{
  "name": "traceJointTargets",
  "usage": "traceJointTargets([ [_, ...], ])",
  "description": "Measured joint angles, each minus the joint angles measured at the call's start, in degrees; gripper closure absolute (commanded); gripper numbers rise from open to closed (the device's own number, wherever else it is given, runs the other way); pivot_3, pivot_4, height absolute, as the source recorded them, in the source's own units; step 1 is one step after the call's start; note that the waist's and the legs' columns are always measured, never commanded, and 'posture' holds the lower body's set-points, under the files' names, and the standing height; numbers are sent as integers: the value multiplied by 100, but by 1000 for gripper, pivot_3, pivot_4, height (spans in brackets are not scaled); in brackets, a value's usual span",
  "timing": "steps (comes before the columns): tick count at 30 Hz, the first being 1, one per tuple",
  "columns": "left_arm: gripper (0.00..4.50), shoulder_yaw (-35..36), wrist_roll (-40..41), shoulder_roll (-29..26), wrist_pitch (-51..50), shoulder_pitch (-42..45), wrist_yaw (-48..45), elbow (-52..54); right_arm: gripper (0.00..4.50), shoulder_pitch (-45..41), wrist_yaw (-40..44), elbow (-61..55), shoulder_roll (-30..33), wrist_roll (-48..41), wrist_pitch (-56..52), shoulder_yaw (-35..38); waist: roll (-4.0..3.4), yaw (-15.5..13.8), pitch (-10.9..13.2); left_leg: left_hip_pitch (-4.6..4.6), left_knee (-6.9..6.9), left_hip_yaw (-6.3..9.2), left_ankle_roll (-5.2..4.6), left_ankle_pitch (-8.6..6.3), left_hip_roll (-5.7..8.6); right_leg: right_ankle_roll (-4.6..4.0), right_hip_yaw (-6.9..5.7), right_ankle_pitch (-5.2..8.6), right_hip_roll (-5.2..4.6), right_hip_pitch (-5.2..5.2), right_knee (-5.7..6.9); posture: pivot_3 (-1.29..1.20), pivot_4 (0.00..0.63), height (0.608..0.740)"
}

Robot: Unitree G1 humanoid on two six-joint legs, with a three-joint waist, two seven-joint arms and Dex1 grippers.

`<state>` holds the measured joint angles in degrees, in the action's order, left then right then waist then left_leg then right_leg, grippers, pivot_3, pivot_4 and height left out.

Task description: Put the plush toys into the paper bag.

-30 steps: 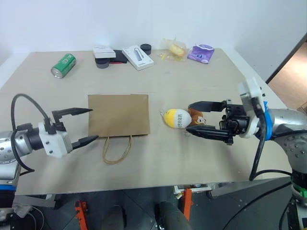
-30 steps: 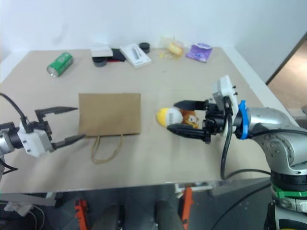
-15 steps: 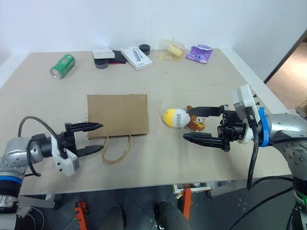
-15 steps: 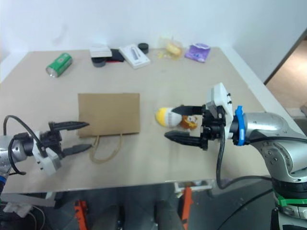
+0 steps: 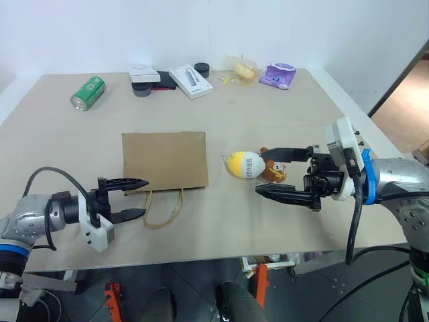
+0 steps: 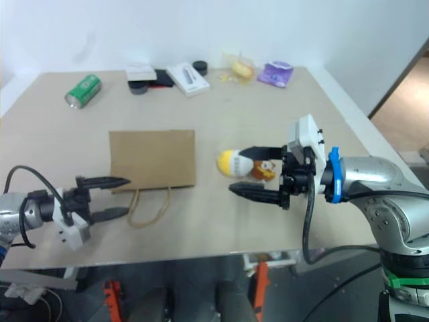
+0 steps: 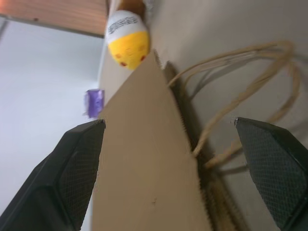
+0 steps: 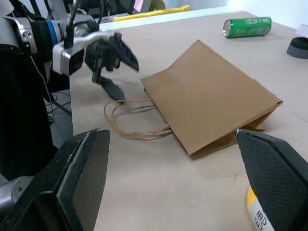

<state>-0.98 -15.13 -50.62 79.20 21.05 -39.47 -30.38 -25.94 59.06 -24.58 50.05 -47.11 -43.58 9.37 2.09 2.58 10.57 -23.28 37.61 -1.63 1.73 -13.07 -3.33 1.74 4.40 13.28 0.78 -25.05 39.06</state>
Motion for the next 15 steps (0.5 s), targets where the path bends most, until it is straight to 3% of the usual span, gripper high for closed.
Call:
traceJointTargets([
  [10, 46, -388, -369, 89, -305, 114, 410, 44, 0, -309, -336, -30, -72, -592, -185, 60, 0, 1, 0, 0, 0, -2, -7, 6, 0, 1, 0, -9, -1, 1, 0, 0, 150, 740],
  [13, 776, -593, -393, 175, -531, 141, 449, 86, 0, -310, -414, -64, -72, -636, -185, 60, 0, 1, 0, -1, 0, -1, -7, 7, 0, 3, 0, -10, -1, 1, 0, 0, 150, 740],
  [15, 1708, -700, -338, 185, -683, 153, 450, 128, 0, -309, -427, -67, -71, -642, -185, 60, 0, 1, 0, -1, 0, -1, -8, 7, -1, 2, 0, -10, 0, 0, 0, 0, 150, 740],
])
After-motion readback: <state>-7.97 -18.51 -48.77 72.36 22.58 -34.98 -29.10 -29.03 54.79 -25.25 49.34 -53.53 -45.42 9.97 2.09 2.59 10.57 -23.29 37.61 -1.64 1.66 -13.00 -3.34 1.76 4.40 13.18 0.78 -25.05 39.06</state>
